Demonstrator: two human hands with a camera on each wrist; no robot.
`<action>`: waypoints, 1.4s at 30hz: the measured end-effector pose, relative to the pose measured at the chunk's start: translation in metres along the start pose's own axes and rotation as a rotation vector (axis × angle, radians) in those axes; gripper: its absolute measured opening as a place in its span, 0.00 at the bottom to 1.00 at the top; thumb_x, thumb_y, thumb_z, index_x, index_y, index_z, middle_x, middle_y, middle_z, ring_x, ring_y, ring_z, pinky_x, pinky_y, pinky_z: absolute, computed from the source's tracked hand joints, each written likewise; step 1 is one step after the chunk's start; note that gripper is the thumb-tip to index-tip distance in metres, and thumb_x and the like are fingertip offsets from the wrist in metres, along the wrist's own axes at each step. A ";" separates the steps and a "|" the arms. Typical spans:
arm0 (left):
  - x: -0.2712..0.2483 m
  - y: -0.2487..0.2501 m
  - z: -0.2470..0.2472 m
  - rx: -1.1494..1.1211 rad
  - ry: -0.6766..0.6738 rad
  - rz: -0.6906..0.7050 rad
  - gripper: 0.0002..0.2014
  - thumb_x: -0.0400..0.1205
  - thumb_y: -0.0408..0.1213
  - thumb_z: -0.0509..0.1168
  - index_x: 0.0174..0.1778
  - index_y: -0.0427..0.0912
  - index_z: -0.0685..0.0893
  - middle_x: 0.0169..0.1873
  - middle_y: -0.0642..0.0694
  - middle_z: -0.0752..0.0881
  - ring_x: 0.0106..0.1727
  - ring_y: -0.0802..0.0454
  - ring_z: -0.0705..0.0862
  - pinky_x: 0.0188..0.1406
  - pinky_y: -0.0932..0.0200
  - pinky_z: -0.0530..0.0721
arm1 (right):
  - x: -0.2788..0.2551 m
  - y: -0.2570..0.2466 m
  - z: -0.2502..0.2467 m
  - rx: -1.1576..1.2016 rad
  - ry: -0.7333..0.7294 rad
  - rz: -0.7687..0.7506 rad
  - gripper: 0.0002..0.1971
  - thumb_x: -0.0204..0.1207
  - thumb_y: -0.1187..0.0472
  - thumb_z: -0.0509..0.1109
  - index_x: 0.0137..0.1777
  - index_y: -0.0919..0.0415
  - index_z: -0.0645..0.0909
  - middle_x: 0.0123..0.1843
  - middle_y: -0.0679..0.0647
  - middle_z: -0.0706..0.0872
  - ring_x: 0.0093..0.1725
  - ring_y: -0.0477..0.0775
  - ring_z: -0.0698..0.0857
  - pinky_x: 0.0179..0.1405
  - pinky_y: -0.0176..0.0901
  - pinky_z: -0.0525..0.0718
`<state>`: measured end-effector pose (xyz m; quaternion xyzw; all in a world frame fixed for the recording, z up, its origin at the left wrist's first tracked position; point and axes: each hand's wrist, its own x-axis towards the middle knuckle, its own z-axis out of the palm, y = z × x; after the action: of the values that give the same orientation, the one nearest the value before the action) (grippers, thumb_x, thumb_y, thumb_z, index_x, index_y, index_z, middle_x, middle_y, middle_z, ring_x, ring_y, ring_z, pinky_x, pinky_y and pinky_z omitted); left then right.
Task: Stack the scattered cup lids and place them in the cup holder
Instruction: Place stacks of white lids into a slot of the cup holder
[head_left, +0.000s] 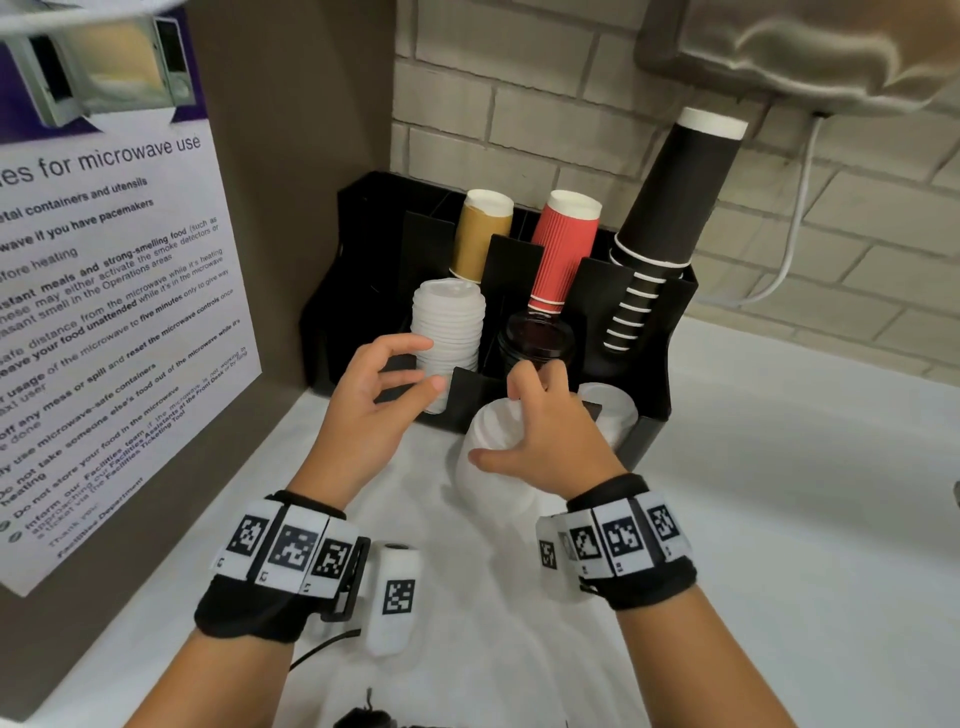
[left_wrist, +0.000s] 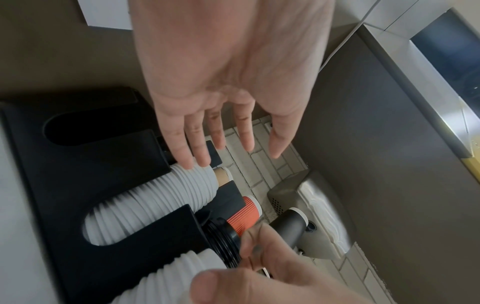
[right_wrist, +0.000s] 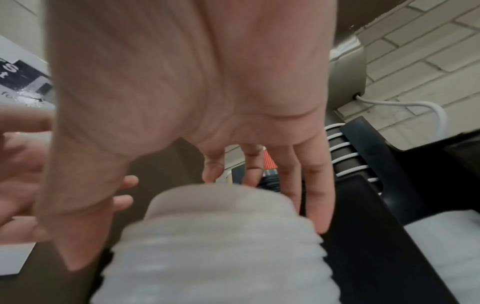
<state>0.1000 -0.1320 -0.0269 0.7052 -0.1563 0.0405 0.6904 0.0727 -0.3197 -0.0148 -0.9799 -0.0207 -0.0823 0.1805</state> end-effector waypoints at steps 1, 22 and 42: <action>0.000 0.000 0.000 0.003 0.001 0.002 0.15 0.81 0.36 0.70 0.61 0.56 0.81 0.67 0.49 0.79 0.61 0.58 0.84 0.55 0.67 0.78 | 0.000 -0.001 0.002 0.012 -0.002 0.008 0.34 0.57 0.44 0.81 0.54 0.54 0.64 0.57 0.53 0.66 0.49 0.63 0.78 0.49 0.57 0.83; -0.011 0.005 0.027 -0.076 -0.345 -0.010 0.47 0.63 0.50 0.84 0.76 0.71 0.66 0.75 0.61 0.72 0.73 0.58 0.77 0.67 0.58 0.79 | -0.018 -0.003 -0.032 0.717 0.119 0.020 0.27 0.61 0.49 0.80 0.57 0.44 0.70 0.58 0.51 0.76 0.57 0.48 0.79 0.54 0.34 0.81; -0.018 0.009 0.032 -0.179 -0.392 -0.003 0.47 0.61 0.43 0.82 0.76 0.61 0.70 0.72 0.59 0.75 0.71 0.54 0.79 0.56 0.48 0.88 | -0.041 0.007 -0.035 1.109 -0.079 -0.007 0.21 0.71 0.50 0.72 0.65 0.42 0.78 0.63 0.51 0.83 0.59 0.58 0.87 0.56 0.63 0.86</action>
<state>0.0756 -0.1610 -0.0242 0.6359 -0.2897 -0.1126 0.7065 0.0278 -0.3391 0.0078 -0.7403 -0.0709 -0.0230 0.6681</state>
